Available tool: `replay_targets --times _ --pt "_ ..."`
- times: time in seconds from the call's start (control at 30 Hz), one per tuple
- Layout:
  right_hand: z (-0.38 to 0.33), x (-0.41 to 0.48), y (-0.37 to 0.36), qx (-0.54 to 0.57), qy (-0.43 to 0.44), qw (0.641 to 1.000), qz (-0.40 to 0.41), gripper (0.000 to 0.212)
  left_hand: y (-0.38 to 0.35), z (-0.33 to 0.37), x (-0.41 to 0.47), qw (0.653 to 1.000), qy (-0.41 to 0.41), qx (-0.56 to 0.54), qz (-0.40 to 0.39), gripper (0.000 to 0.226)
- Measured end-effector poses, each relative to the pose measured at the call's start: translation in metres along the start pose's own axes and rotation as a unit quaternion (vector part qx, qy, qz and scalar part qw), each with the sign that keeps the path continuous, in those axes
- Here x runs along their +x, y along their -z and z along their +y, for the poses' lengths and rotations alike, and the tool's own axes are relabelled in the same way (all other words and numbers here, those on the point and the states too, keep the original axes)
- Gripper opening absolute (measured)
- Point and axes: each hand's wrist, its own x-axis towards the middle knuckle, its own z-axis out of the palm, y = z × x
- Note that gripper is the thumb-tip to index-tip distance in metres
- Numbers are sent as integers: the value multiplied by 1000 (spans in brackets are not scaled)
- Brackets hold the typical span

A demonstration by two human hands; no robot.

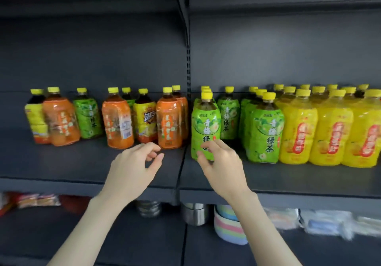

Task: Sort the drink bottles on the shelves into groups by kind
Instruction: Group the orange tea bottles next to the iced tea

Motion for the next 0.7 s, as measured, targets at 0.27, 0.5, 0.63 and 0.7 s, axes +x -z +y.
replay_targets --times 0.27,0.5,0.63,0.7 --pt "-62 59 -77 19 14 1000 1 24 18 -101 47 999 9 -34 36 13" --pt "-62 122 -151 -11 0 1000 -13 25 -10 -180 105 997 39 -28 65 33" --pt "-49 156 -175 -60 -10 998 28 33 -30 -210 147 990 90 -32 105 68" --pt "-44 166 -184 -88 -19 994 58 42 -39 -218 163 984 129 -68 105 85"
